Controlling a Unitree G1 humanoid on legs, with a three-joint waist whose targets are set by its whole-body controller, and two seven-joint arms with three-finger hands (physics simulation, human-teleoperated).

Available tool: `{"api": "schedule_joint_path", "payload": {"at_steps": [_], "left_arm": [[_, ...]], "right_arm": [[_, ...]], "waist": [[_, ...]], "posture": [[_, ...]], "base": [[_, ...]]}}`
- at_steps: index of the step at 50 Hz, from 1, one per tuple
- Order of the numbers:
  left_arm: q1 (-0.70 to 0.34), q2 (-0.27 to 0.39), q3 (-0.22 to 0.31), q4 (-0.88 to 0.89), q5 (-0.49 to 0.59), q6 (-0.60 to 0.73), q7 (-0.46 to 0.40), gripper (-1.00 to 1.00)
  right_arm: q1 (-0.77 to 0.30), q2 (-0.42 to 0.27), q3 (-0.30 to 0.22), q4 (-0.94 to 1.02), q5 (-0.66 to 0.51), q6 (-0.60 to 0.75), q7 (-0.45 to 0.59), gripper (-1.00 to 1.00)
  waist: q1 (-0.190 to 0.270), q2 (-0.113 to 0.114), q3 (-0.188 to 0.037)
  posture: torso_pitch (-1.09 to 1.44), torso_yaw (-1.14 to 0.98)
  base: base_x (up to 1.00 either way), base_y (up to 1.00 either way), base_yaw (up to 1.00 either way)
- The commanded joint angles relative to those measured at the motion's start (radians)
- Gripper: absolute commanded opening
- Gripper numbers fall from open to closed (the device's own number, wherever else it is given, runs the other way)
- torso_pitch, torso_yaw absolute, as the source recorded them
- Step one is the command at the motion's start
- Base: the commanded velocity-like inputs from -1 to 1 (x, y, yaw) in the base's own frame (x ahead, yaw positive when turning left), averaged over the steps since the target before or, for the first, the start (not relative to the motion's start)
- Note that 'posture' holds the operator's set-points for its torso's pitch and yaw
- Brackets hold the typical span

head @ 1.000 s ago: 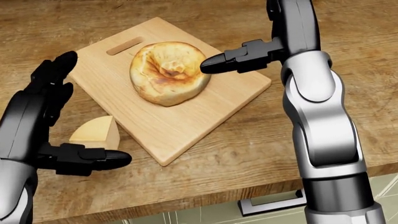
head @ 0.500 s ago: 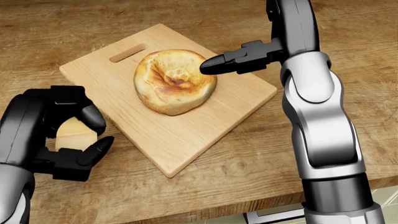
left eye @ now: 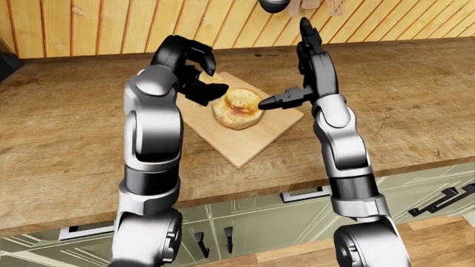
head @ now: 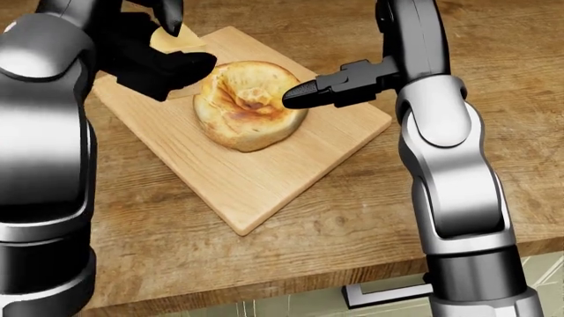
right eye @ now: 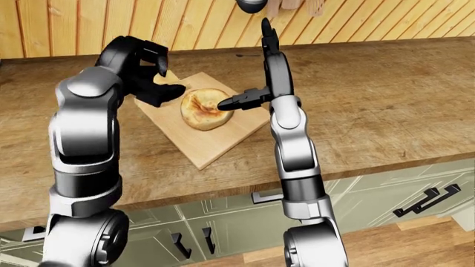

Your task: Pick up the wedge of cheese and place it on the slice of bread to prepare a simple cheese on bread dish.

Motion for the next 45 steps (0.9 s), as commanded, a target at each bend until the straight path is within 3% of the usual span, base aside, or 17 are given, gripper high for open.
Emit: {"api": "schedule_joint_path", "payload": {"at_steps": [1, 8, 20, 45], "left_arm": [[-0.078, 0.002, -0.001, 0.051, -0.050, -0.077, 0.050, -0.98], [-0.175, -0.017, 0.004, 0.228, -0.151, -0.135, 0.126, -0.98], [-0.219, -0.024, -0.007, 0.469, -0.246, -0.266, 0.217, -0.98], [-0.209, -0.060, -0.035, 0.522, -0.211, -0.326, 0.226, -0.91]], "right_arm": [[-0.036, -0.007, -0.005, -0.046, 0.000, -0.025, -0.002, 1.00], [-0.032, -0.004, -0.003, -0.055, -0.003, -0.023, 0.001, 1.00], [-0.027, -0.004, -0.003, -0.066, -0.003, -0.019, 0.003, 1.00], [-0.023, -0.004, -0.004, -0.076, -0.005, -0.015, 0.005, 1.00]], "waist": [[-0.001, 0.001, -0.033], [-0.003, 0.001, -0.036], [-0.008, 0.002, -0.040], [-0.009, 0.001, -0.041]], "posture": [[0.00, 0.00], [0.00, 0.00], [0.00, 0.00], [0.00, 0.00]], "base": [[0.00, 0.00, 0.00], [0.00, 0.00, 0.00], [0.00, 0.00, 0.00], [0.00, 0.00, 0.00]]}}
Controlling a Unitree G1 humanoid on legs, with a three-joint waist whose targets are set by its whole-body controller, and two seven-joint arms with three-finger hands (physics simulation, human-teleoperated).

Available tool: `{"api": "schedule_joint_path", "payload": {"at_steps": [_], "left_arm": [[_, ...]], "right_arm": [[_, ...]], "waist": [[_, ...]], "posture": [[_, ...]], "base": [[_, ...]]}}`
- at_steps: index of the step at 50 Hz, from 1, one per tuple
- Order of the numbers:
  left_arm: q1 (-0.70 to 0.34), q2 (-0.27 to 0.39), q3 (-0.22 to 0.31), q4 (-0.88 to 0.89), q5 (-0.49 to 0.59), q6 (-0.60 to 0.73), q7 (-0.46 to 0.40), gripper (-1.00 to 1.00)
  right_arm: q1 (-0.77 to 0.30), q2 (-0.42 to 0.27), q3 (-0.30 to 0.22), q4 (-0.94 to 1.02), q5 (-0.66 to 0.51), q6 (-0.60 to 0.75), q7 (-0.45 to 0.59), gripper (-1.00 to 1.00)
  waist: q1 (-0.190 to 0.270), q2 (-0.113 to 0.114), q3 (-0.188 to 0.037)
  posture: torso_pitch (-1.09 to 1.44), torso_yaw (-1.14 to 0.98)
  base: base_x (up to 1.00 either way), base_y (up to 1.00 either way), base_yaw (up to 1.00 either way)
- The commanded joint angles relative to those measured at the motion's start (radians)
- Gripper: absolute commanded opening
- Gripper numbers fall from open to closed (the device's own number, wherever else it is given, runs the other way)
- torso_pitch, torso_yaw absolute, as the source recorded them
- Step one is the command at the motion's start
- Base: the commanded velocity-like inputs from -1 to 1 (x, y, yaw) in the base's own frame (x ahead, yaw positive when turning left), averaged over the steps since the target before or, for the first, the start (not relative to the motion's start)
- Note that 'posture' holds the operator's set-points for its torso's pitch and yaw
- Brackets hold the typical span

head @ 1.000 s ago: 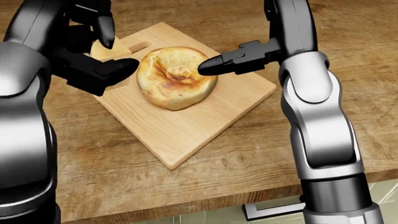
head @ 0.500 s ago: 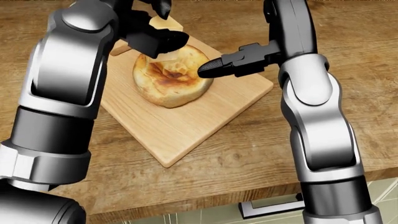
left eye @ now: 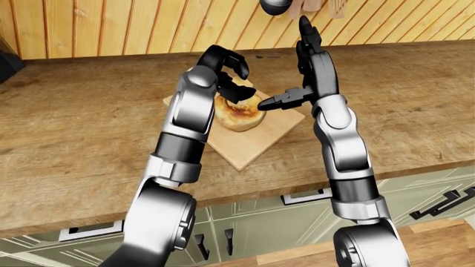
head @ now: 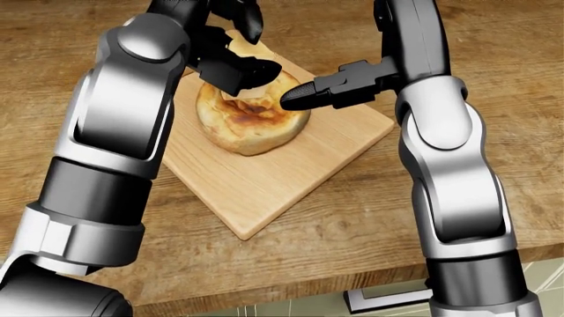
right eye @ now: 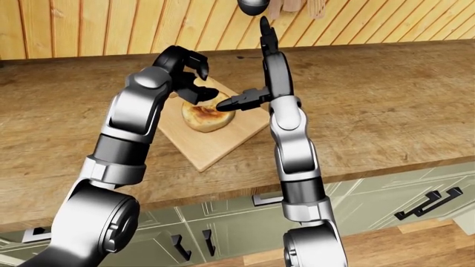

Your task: Pick up the wedge of cheese and place it on the slice of bread to prepare a simple cheese on bread dish.

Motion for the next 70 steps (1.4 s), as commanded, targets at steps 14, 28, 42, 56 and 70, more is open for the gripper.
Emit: {"api": "schedule_joint_path", "payload": {"at_steps": [14, 28, 42, 56, 70], "left_arm": [[-0.035, -0.010, -0.003, -0.008, 0.024, -0.058, 0.012, -0.25], [-0.028, -0.015, -0.004, 0.005, 0.047, -0.068, 0.003, -0.13], [-0.024, -0.012, -0.001, -0.013, 0.050, -0.063, -0.002, 1.00], [0.085, 0.029, -0.008, -0.438, 0.088, 0.157, -0.065, 1.00], [0.433, 0.106, 0.008, -1.180, 0.249, 0.402, -0.213, 1.00]], "right_arm": [[-0.035, -0.009, -0.009, -0.037, 0.002, -0.027, -0.006, 1.00], [-0.032, -0.010, -0.010, -0.046, 0.004, -0.024, -0.006, 1.00], [-0.030, -0.010, -0.009, -0.049, 0.002, -0.022, -0.005, 1.00], [-0.030, -0.011, -0.011, -0.046, 0.003, -0.024, -0.006, 1.00], [0.003, -0.023, -0.021, -0.141, 0.018, 0.028, 0.005, 1.00]], "waist": [[0.001, -0.002, -0.033], [0.001, -0.003, -0.035], [0.001, -0.002, -0.035], [-0.004, 0.004, -0.032], [-0.003, 0.014, -0.022]], "posture": [[0.00, 0.00], [0.00, 0.00], [0.00, 0.00], [0.00, 0.00], [0.00, 0.00]], "base": [[0.00, 0.00, 0.00], [0.00, 0.00, 0.00], [0.00, 0.00, 0.00], [0.00, 0.00, 0.00], [0.00, 0.00, 0.00]]}}
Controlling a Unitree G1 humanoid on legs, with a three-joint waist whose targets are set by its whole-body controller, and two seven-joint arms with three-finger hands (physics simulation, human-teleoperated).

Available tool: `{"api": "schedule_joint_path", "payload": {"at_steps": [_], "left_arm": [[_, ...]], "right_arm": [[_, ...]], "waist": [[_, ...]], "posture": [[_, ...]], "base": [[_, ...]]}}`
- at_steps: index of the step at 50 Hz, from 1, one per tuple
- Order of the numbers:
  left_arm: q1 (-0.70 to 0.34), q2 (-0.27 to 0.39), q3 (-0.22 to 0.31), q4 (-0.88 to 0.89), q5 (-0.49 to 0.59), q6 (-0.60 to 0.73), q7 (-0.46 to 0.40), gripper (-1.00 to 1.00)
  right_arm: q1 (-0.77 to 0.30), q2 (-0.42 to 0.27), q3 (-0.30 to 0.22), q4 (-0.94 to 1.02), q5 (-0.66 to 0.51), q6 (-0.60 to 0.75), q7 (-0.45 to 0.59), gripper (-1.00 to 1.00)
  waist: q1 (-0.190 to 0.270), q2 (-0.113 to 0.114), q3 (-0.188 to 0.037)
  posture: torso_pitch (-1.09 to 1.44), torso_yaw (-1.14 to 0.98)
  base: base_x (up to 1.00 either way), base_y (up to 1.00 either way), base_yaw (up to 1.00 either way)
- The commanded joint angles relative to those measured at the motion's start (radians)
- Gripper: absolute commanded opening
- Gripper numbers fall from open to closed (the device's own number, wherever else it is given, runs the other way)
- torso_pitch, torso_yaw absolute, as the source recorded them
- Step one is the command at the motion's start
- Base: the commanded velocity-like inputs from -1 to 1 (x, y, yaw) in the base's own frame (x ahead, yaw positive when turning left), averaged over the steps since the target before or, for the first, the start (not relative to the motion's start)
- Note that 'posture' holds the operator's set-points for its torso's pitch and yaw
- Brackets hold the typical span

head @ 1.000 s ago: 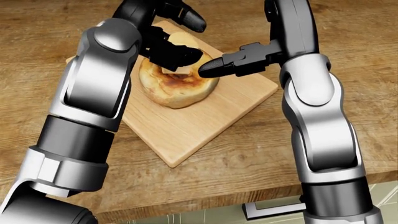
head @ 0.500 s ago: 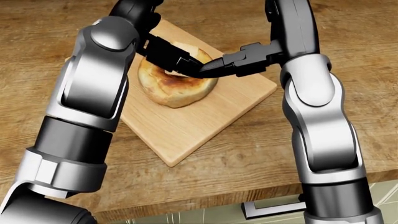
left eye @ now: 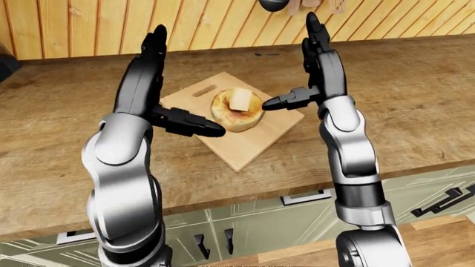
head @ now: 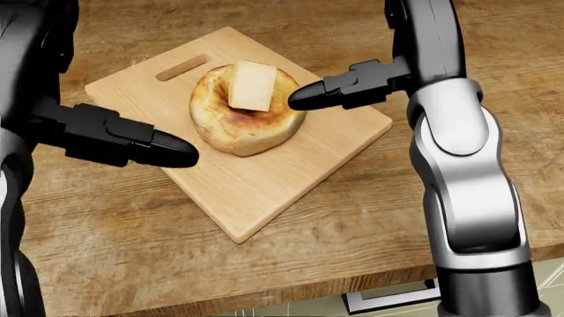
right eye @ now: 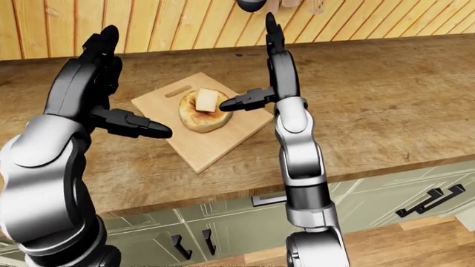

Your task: Pick up the wedge of cheese and place it on the slice of bread to prepare a simple cheese on bread dish.

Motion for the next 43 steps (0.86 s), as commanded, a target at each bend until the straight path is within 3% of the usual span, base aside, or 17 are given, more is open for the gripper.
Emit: {"api": "schedule_joint_path", "payload": {"at_steps": [1, 9, 12, 14, 31, 43], "left_arm": [[0.001, 0.010, 0.020, -0.057, 0.015, -0.024, -0.014, 1.00], [0.184, 0.027, 0.149, -0.154, -0.087, -0.118, 0.020, 1.00], [0.191, 0.035, 0.166, -0.146, -0.123, -0.126, 0.054, 1.00], [0.197, 0.056, 0.214, -0.181, -0.171, -0.103, 0.065, 1.00], [0.389, 0.150, 0.416, -0.190, -0.450, -0.193, 0.188, 1.00], [0.486, 0.177, 0.544, -0.112, -0.586, -0.300, 0.239, 1.00]], "right_arm": [[-0.022, -0.016, -0.019, -0.077, 0.011, 0.006, 0.004, 1.00], [0.133, -0.044, -0.033, -0.379, -0.025, 0.167, 0.056, 1.00], [0.155, -0.044, -0.041, -0.420, -0.024, 0.188, 0.067, 1.00], [0.241, -0.064, -0.075, -0.562, -0.026, 0.239, 0.095, 1.00], [0.383, -0.152, -0.251, -0.661, 0.108, 0.245, 0.093, 1.00], [0.437, -0.183, -0.296, -0.592, 0.159, 0.168, 0.080, 1.00]], "waist": [[-0.001, 0.001, -0.029], [0.006, -0.004, -0.027], [0.007, -0.002, -0.029], [0.006, -0.003, -0.034], [0.004, 0.008, -0.030], [0.001, 0.012, -0.029]], "posture": [[0.00, 0.00], [0.00, 0.00], [0.00, 0.00], [0.00, 0.00], [0.00, 0.00], [0.00, 0.00]], "base": [[0.00, 0.00, 0.00], [0.00, 0.00, 0.00], [0.00, 0.00, 0.00], [0.00, 0.00, 0.00], [0.00, 0.00, 0.00], [0.00, 0.00, 0.00]]}}
